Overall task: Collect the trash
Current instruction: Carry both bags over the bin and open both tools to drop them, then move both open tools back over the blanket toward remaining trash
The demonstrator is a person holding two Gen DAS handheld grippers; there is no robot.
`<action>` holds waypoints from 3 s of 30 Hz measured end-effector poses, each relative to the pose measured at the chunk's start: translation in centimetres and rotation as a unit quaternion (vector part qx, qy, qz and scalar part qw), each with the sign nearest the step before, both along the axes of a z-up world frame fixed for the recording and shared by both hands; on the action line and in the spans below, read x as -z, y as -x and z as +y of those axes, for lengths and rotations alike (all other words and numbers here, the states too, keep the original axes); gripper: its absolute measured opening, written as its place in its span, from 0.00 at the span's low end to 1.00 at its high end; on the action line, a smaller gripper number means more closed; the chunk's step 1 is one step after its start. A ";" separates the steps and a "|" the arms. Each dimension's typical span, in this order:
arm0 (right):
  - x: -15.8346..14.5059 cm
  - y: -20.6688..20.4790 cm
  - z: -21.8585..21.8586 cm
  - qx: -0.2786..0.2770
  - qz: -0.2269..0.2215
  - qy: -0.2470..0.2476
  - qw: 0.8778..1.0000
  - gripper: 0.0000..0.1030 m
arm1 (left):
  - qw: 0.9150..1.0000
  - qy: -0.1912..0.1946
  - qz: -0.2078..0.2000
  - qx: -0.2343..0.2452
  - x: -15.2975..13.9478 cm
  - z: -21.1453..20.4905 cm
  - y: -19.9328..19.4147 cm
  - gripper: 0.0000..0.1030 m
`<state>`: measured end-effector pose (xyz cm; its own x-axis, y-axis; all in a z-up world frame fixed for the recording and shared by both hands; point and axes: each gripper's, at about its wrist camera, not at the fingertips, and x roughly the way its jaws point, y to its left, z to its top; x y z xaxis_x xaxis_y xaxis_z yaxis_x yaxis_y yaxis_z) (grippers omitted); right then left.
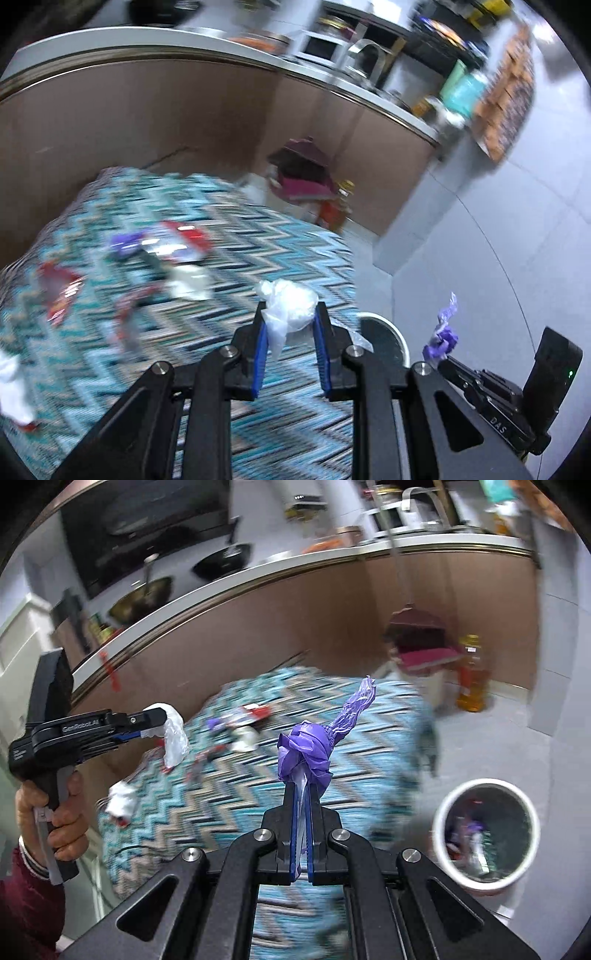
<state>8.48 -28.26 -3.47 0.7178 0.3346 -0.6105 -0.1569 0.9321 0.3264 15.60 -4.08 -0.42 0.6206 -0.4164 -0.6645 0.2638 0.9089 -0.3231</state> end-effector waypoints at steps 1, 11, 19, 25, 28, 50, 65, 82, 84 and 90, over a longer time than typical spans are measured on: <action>0.3 -0.1 -1.5 0.016 0.002 0.003 1.000 0.04 | 1.000 -0.003 0.003 0.015 0.2 -2.0 -0.5 0.20; 5.5 -3.3 -12.1 0.117 0.050 0.005 0.992 0.04 | 0.991 -0.045 0.044 0.117 5.2 -19.0 -6.3 0.21; 11.0 -6.2 -17.0 0.159 0.101 0.005 0.982 0.06 | 0.981 -0.079 0.089 0.154 12.0 -28.0 -9.6 0.26; 14.9 -7.8 -19.0 0.176 0.142 0.014 0.974 0.11 | 0.975 -0.077 0.117 0.170 15.2 -31.2 -10.8 0.43; 15.9 -7.8 -19.5 0.189 0.152 0.017 0.970 0.18 | 0.973 -0.063 0.127 0.180 15.8 -31.4 -10.7 0.43; 3.9 -3.8 -10.6 0.136 0.033 0.012 0.990 0.23 | 0.998 -0.044 -0.021 0.051 2.6 -11.3 -2.8 0.44; -4.8 -1.0 3.0 0.021 -0.047 0.022 0.998 0.28 | 0.993 -0.039 -0.076 -0.077 -2.4 8.6 5.1 0.44; -6.4 0.1 10.5 -0.048 -0.063 0.028 0.996 0.31 | 0.976 -0.031 -0.092 -0.195 -4.3 22.4 9.5 0.44; -6.4 0.0 11.1 -0.054 -0.062 0.030 0.996 0.33 | 0.975 -0.030 -0.091 -0.199 -4.4 22.8 9.6 0.44; -5.6 -0.8 13.6 -0.085 -0.055 0.065 0.993 0.39 | 0.976 -0.035 -0.080 -0.198 -3.5 22.8 8.9 0.44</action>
